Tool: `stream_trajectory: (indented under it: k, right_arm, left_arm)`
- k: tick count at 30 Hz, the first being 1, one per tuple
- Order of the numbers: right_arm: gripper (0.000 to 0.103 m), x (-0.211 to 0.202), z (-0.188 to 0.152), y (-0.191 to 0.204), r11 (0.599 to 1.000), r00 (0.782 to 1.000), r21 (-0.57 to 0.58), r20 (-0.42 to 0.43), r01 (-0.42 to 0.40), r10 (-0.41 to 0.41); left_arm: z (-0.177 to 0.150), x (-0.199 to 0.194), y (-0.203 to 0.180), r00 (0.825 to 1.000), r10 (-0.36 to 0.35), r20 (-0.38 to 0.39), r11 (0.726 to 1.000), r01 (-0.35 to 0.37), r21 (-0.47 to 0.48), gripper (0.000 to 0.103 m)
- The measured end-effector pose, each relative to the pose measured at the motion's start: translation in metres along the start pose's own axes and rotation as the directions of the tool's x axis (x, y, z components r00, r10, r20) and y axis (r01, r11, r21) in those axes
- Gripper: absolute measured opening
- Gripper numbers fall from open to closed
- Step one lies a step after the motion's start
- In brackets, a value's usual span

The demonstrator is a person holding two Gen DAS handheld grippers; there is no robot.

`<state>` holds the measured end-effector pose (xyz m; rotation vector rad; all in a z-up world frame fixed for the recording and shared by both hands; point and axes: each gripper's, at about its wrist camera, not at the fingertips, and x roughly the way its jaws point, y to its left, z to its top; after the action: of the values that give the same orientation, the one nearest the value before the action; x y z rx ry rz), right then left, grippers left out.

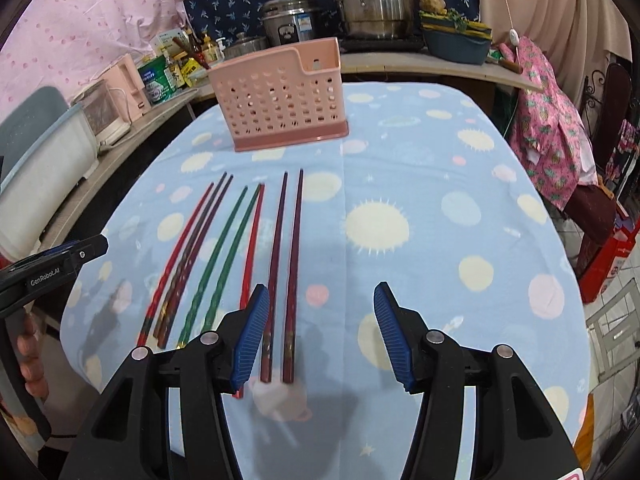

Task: Organize utensils
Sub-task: 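Bring the left tool back over the remaining chopsticks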

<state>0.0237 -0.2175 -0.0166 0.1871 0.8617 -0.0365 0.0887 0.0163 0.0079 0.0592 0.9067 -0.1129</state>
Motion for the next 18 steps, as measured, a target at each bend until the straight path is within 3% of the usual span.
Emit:
stream_trajectory:
  k: [4,18]
  right_arm:
    - [0.053,0.005,-0.015,0.002,1.0,1.0,-0.01,-0.026,0.007,-0.007]
    - [0.051,0.02,-0.039,0.01,1.0,0.998,-0.026,-0.064,0.005,-0.006]
  left_arm:
    - [-0.019,0.001,-0.002,1.0,-0.007,-0.019,1.0,0.007,0.014,0.059]
    - [-0.049,0.008,-0.017,0.998,-0.045,-0.048,0.997,0.048,0.063,0.059]
